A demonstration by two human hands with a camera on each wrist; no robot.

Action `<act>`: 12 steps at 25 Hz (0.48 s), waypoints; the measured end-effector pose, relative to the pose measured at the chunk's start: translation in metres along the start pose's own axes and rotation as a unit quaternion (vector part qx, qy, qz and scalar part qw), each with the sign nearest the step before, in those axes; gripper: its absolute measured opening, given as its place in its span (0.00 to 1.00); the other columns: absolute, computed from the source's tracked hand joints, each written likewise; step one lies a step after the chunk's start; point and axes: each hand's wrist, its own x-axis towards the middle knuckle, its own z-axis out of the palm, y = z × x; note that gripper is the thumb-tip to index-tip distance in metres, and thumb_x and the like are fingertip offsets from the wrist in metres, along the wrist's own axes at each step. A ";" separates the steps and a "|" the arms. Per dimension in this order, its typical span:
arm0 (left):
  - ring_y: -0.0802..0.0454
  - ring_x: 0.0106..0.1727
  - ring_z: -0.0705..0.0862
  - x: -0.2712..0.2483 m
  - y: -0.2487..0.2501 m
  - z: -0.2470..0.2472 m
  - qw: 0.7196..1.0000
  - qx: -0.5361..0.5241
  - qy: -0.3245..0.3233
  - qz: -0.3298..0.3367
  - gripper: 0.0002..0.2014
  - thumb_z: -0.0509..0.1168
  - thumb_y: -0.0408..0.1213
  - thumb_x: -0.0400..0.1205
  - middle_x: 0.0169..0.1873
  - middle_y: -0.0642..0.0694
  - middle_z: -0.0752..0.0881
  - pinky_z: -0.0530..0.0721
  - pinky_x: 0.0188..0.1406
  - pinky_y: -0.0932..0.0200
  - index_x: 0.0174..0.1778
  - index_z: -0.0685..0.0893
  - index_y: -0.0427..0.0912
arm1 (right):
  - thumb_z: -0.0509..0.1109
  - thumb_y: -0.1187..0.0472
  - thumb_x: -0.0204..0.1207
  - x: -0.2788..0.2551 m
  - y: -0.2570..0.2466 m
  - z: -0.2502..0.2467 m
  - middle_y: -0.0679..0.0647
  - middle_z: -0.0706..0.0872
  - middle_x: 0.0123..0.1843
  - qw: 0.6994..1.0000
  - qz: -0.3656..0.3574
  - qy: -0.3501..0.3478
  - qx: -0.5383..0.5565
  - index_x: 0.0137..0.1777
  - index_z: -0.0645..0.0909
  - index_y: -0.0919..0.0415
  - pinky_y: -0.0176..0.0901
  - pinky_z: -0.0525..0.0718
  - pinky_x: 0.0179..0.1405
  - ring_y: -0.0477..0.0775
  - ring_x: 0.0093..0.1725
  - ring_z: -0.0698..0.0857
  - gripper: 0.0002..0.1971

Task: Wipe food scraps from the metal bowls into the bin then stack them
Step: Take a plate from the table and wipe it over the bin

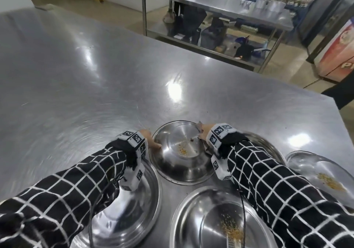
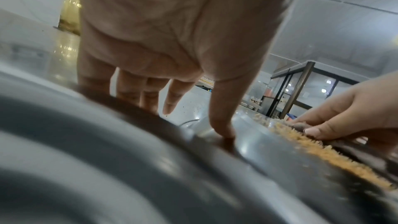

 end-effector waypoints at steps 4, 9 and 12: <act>0.42 0.57 0.83 0.017 -0.012 0.003 0.997 -0.081 0.002 -0.011 0.29 0.68 0.53 0.78 0.55 0.38 0.86 0.79 0.50 0.54 0.64 0.80 0.30 | 0.60 0.47 0.83 0.012 0.009 0.006 0.62 0.79 0.68 0.996 0.035 0.008 0.083 0.73 0.69 0.64 0.48 0.75 0.64 0.62 0.65 0.79 0.25; 0.48 0.37 0.83 0.023 -0.023 0.011 0.963 -0.262 -0.002 -0.058 0.21 0.70 0.55 0.77 0.28 0.47 0.78 0.72 0.30 0.65 0.39 0.84 0.37 | 0.61 0.44 0.81 0.012 0.017 0.015 0.59 0.83 0.62 0.986 0.054 0.033 0.155 0.72 0.72 0.61 0.44 0.77 0.58 0.59 0.60 0.82 0.26; 0.44 0.40 0.87 0.028 -0.022 0.015 0.908 -0.416 -0.024 -0.033 0.31 0.74 0.64 0.66 0.40 0.39 0.87 0.85 0.41 0.54 0.45 0.84 0.35 | 0.60 0.45 0.82 0.013 0.021 0.022 0.60 0.85 0.58 0.970 0.058 0.070 0.227 0.70 0.76 0.61 0.46 0.80 0.57 0.59 0.56 0.84 0.24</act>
